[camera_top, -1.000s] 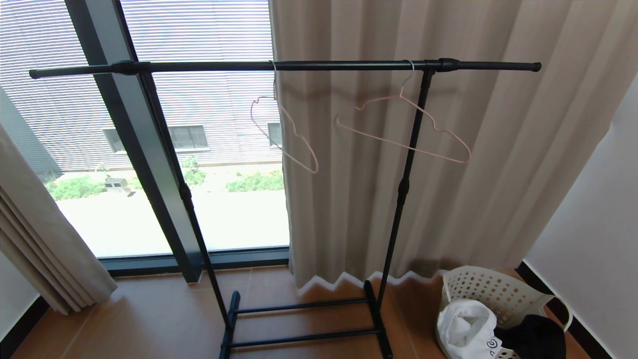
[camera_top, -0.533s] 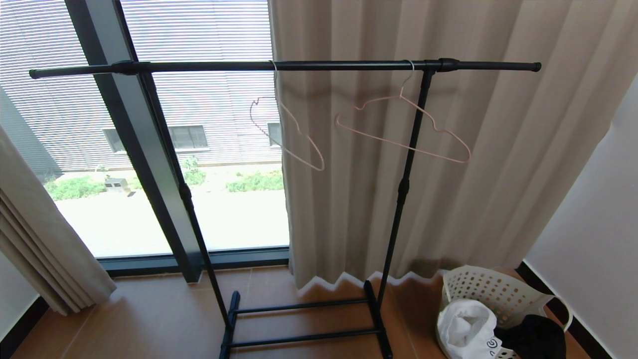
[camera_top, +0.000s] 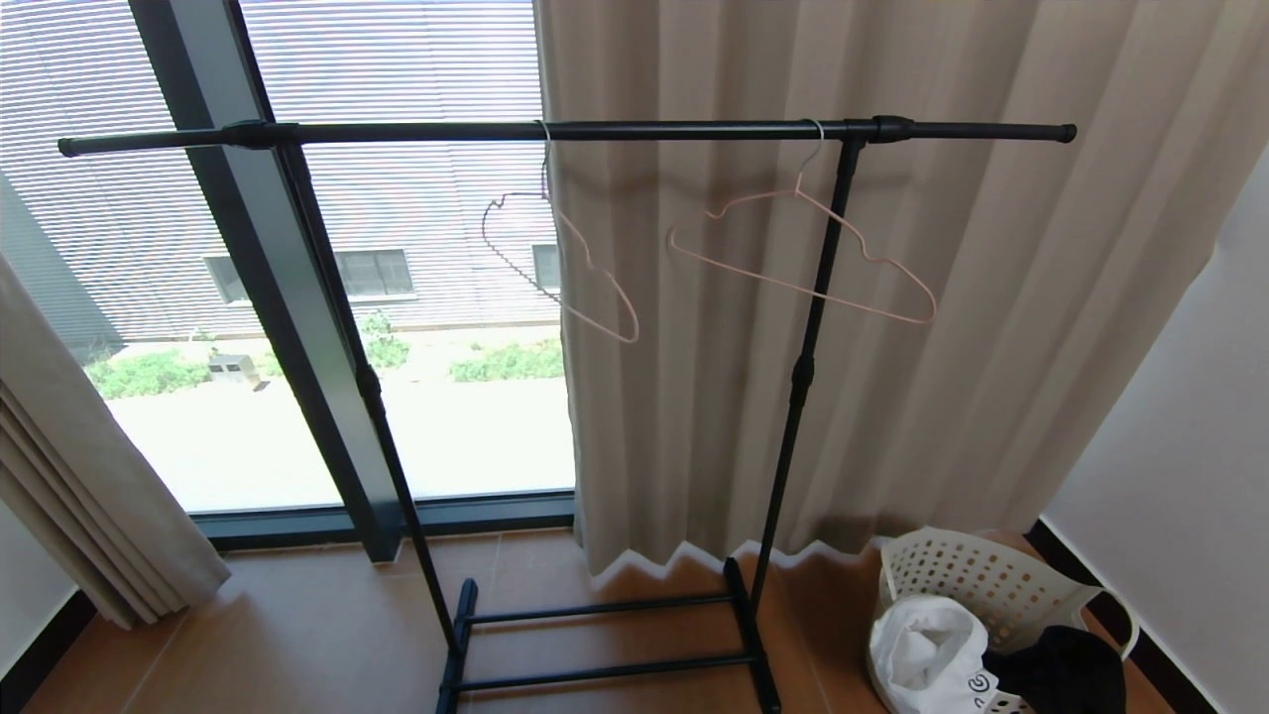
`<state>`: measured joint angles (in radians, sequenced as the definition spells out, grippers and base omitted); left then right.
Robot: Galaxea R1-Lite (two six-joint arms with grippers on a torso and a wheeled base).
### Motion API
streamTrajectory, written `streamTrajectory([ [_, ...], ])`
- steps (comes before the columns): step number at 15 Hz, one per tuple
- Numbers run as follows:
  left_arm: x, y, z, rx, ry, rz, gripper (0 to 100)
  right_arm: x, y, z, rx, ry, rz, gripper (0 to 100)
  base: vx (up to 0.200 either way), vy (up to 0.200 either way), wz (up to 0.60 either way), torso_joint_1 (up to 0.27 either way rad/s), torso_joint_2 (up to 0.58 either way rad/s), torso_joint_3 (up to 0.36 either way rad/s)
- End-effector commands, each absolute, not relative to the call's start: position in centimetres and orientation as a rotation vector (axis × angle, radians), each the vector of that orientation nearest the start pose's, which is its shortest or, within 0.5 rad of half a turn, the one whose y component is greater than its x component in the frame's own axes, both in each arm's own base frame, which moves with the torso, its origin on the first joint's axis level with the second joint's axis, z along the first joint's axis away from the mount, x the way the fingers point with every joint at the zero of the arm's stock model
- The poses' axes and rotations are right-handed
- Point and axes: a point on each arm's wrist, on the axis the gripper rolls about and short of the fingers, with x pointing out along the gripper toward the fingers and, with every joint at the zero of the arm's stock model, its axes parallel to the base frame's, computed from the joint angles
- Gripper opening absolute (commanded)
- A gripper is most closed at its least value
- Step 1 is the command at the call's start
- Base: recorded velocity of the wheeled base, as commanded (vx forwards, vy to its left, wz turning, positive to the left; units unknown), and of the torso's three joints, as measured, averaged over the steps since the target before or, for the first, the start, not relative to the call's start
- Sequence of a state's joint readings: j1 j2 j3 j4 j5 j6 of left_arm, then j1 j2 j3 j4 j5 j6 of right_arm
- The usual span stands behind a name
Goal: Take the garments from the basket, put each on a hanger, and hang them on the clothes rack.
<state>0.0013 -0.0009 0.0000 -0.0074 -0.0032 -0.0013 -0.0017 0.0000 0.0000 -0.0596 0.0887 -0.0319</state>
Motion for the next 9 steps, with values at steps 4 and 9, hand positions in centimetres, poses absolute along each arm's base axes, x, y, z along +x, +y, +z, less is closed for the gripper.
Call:
streamTrajectory([
  [4,-2.28,-0.01,7.63,-0.002,-0.008,-0.002,100,-2.31,0.20,8.16,-0.035,-0.061,0.086,100,0.000,0.000,0.00,0.000,0.00,0.000],
  [9,-2.28,-0.01,7.63,-0.002,-0.008,-0.002,100,-2.31,0.20,8.16,-0.035,-0.061,0.086,100,0.000,0.000,0.00,0.000,0.00,0.000],
])
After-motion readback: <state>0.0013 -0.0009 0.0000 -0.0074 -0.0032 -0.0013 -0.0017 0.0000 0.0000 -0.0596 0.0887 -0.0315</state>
